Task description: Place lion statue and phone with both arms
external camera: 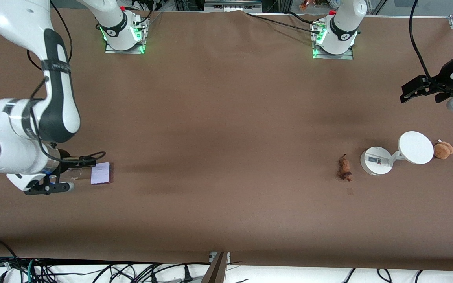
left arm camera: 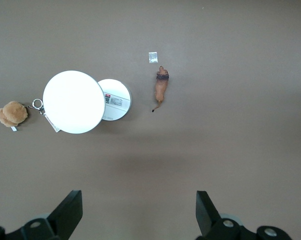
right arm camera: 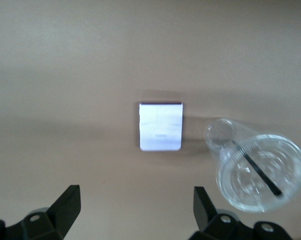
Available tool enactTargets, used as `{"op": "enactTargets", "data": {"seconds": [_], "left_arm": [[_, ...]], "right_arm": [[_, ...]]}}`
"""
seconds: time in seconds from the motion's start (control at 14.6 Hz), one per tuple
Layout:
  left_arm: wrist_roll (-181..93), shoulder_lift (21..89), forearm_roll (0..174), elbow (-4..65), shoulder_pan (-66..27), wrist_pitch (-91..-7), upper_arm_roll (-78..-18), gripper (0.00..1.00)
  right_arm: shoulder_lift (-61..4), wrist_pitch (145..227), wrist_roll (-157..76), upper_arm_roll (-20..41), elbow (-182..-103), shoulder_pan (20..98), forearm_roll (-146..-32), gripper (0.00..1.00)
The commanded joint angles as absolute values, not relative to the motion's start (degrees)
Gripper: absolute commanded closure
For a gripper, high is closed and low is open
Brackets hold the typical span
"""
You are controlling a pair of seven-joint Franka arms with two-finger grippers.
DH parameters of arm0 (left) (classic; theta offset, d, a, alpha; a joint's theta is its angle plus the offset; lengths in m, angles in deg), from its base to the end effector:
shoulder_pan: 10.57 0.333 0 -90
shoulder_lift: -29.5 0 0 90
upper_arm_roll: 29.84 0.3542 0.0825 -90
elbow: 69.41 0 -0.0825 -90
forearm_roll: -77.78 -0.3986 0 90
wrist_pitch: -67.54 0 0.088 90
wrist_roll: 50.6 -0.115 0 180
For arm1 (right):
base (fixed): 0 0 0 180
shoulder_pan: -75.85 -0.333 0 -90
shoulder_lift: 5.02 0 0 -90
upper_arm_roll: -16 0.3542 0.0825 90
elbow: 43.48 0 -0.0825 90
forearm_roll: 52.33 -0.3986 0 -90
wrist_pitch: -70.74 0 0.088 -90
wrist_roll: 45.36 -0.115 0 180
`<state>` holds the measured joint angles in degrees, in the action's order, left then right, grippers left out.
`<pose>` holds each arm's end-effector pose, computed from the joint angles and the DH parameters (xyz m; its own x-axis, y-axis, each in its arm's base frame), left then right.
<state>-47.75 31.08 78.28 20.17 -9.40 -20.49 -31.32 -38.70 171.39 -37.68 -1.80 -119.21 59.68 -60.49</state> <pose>0.5740 -0.0039 0.6396 0.9975 0.0440 -0.0550 0.0444 -0.9990 0.0067 0.7358 0.0435 0.4142 0.9859 0.1065 -0.1291 0.1097 -0.9938 0.0178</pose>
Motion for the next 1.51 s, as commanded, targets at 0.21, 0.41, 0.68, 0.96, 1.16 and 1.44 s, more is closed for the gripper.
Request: {"op": "enactTargets", "data": {"seconds": [0.21,0.41,0.68,0.96,1.16,1.44], "left_arm": [[-48.14,31.26,77.87,18.04,-9.07,-20.44,-31.6,0.0],[-47.79,27.66,77.87,19.88,-10.03,-20.52,-32.3,0.0],[-47.26,27.39,78.05,20.42,-11.45,-20.43,-32.65,0.0],[-47.17,28.09,78.14,20.59,-11.09,-20.26,-32.13,0.0],[-47.17,28.53,78.22,20.68,-9.86,-20.17,-32.04,0.0],[-47.17,28.71,78.22,20.42,-9.51,-20.08,-32.04,0.0]], "right_arm": [[-19.57,169.44,-39.82,5.17,-134.5,63.52,-49.71,0.0],[-11.11,167.52,-39.73,10.37,-139.97,68.11,-49.51,0.0],[-6.61,161.01,-39.56,12.21,-139.63,68.29,-49.43,0.0],[-5.47,156.7,-39.38,14.77,-137.18,68.2,-48.12,0.0],[-5.2,156.0,-38.94,13.99,-134.01,68.37,-47.84,0.0],[-5.55,155.46,-39.56,12.58,-134.0,68.38,-48.37,0.0]]}}
